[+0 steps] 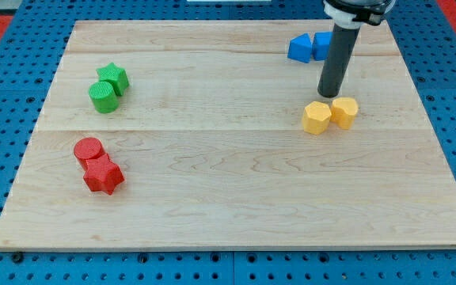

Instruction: Move your arm towards the blue triangle

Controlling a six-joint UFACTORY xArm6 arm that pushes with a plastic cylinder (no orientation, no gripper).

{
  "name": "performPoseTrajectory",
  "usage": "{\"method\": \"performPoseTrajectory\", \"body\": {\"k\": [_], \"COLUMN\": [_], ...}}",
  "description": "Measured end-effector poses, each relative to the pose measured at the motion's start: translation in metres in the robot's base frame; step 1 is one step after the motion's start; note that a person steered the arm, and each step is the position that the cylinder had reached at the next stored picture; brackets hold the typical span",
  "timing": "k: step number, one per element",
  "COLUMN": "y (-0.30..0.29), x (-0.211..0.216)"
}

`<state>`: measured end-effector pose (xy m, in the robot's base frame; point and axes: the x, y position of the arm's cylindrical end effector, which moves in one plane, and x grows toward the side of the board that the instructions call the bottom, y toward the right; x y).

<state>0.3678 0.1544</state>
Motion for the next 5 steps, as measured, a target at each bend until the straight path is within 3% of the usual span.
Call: {"method": "performPoseTrajectory", "body": {"k": [3,4,5], "y": [-0.088,-0.033,-0.024], "x": [-0.004,-0.009,-0.017]}}
